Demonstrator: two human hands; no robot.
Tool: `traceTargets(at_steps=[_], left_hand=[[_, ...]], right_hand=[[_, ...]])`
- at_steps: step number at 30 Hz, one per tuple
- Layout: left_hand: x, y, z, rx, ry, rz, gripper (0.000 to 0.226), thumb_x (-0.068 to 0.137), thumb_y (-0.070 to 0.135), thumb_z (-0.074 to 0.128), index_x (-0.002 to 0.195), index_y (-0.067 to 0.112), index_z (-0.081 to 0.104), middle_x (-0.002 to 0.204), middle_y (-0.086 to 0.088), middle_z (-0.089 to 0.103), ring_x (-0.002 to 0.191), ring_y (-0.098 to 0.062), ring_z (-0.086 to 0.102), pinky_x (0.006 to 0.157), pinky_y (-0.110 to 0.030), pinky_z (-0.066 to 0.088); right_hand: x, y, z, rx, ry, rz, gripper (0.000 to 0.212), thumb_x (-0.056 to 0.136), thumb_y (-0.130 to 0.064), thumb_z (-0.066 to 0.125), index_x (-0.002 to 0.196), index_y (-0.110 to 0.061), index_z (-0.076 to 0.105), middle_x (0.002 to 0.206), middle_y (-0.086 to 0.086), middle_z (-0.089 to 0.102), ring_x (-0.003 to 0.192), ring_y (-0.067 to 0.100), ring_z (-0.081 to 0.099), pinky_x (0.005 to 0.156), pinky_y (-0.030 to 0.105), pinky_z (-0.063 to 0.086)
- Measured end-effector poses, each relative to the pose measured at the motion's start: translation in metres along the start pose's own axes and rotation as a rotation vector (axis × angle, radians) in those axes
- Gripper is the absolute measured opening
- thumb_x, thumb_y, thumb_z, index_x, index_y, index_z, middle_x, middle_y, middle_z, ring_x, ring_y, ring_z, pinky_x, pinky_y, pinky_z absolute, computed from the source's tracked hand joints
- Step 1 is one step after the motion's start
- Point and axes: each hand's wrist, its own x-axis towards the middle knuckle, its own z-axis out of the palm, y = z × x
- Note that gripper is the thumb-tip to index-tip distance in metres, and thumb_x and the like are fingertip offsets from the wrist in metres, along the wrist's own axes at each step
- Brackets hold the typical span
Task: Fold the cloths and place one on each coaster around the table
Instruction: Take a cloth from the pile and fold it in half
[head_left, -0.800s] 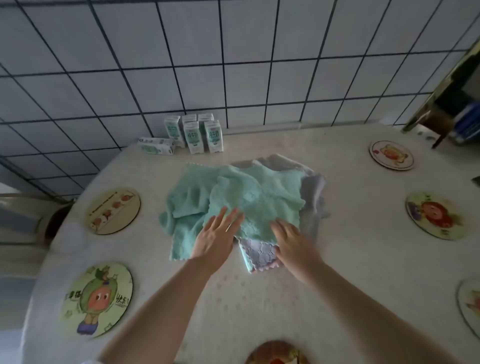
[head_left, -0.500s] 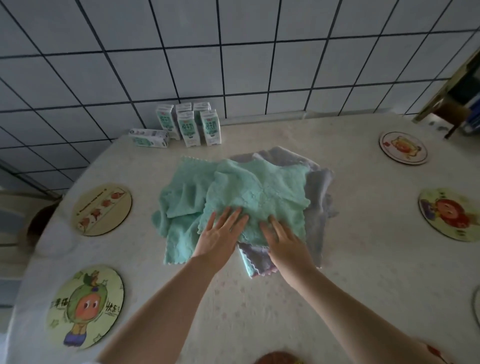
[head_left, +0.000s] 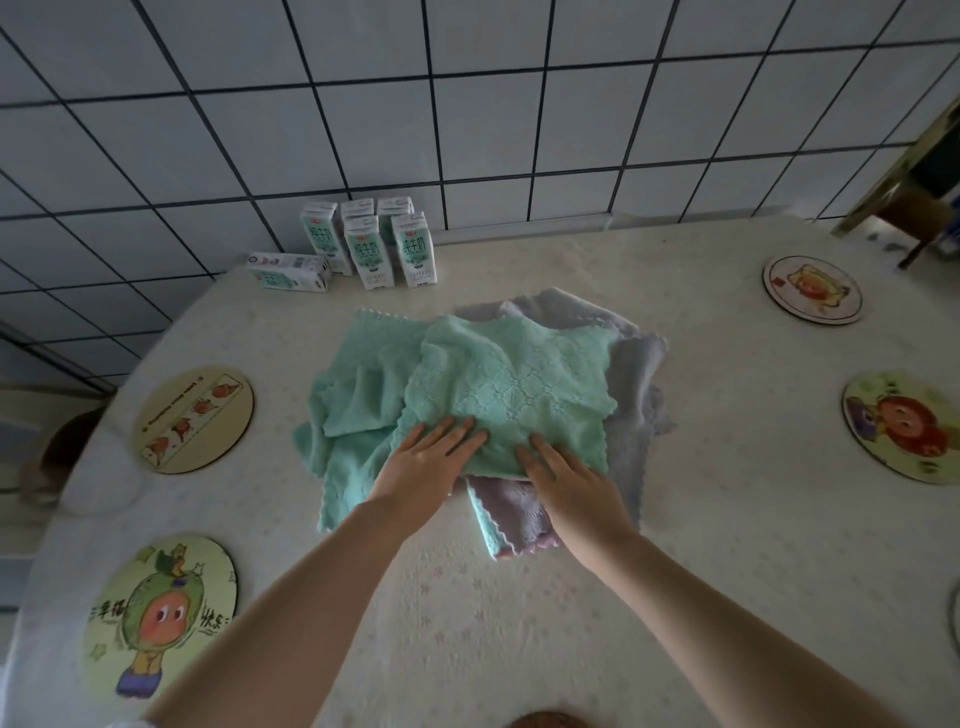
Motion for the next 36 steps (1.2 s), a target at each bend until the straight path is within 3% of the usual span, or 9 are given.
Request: traceTargets(at_steps=[3,5,7,12,16,18,22,27,36], left_hand=[[-0.004,-0.010,-0.009,-0.026,-0.006,0.005,0.071,0.082,0.001,0.064,0.145,0.016,0.035,0.150,0.001,0.033,0.137,-0.014,0.035,0.114,-0.037,0.024],[-0.006,-0.017,-0.013,-0.049,0.008,-0.057,0.073,0.074,-0.010,0.069,0.139,0.013,0.045,0.143,-0.002,0.046,0.129,-0.016,0.048,0.110,-0.036,0.026],[-0.009,-0.021,-0.019,-0.107,0.020,-0.130,0.064,0.084,-0.010,0.058,0.141,0.015,0.042,0.147,0.000,0.041,0.134,-0.016,0.042,0.112,-0.029,0.020],[-0.010,-0.019,-0.062,-0.267,0.072,-0.268,0.038,0.095,0.007,0.050,0.132,0.017,0.055,0.137,-0.004,0.054,0.120,-0.022,0.056,0.103,-0.033,0.041],[-0.002,-0.019,-0.097,-0.486,0.163,-0.446,0.031,0.095,0.003,0.047,0.119,0.011,0.064,0.105,-0.010,0.071,0.072,-0.014,0.066,0.070,-0.017,0.051],[0.004,-0.019,-0.114,-0.544,0.257,-0.513,0.029,0.094,0.002,0.048,0.115,0.011,0.067,0.088,-0.006,0.071,0.051,-0.012,0.056,0.053,-0.010,0.044],[0.010,-0.016,-0.159,-0.588,0.447,-0.580,0.029,0.095,0.004,0.049,0.117,0.011,0.066,0.107,-0.006,0.070,0.061,-0.019,0.059,0.060,-0.021,0.049],[-0.020,-0.016,-0.212,-0.475,0.605,-0.578,0.031,0.095,0.003,0.045,0.118,0.009,0.065,0.120,-0.008,0.066,0.110,-0.021,0.060,0.089,-0.018,0.039],[-0.164,-0.036,-0.226,-0.201,0.678,-0.521,0.034,0.087,-0.008,0.053,0.115,0.005,0.066,0.119,-0.009,0.065,0.111,-0.024,0.059,0.101,-0.028,0.041]], right_hand=[[-0.005,0.008,-0.011,-0.013,-0.036,0.006,0.092,0.063,-0.035,0.081,0.141,-0.011,0.038,0.139,0.006,0.047,0.125,0.025,0.049,0.093,0.038,0.051],[-0.006,0.014,-0.017,-0.025,-0.045,0.014,0.053,0.081,-0.029,0.067,0.129,-0.014,0.049,0.127,0.001,0.055,0.119,0.022,0.051,0.092,0.035,0.049],[-0.005,0.020,-0.023,-0.019,-0.007,0.038,0.022,0.092,-0.026,0.052,0.110,-0.017,0.060,0.111,-0.002,0.063,0.108,0.020,0.056,0.085,0.034,0.051],[-0.002,0.033,-0.048,0.115,0.053,0.081,0.027,0.100,-0.025,0.040,0.099,-0.018,0.067,0.084,-0.003,0.067,0.074,0.014,0.064,0.067,0.031,0.056],[0.005,0.038,-0.084,0.181,0.200,0.086,0.014,0.096,-0.010,0.047,0.089,-0.014,0.059,0.066,-0.005,0.055,0.055,0.012,0.053,0.045,0.020,0.035],[0.011,0.038,-0.107,0.194,0.267,0.103,0.011,0.092,-0.006,0.050,0.097,-0.012,0.057,0.071,-0.002,0.060,0.057,0.017,0.057,0.046,0.024,0.041],[0.018,0.027,-0.161,0.250,0.372,0.129,0.024,0.089,-0.001,0.047,0.110,-0.010,0.052,0.096,0.013,0.067,0.079,0.030,0.064,0.061,0.037,0.052],[0.017,-0.003,-0.215,0.373,0.495,-0.004,0.021,0.095,-0.008,0.039,0.112,-0.009,0.053,0.100,0.017,0.068,0.079,0.028,0.063,0.066,0.035,0.051],[-0.027,-0.094,-0.209,0.397,0.491,-0.271,0.019,0.096,-0.010,0.047,0.111,-0.007,0.058,0.084,0.005,0.068,0.057,0.010,0.061,0.053,0.028,0.054]])
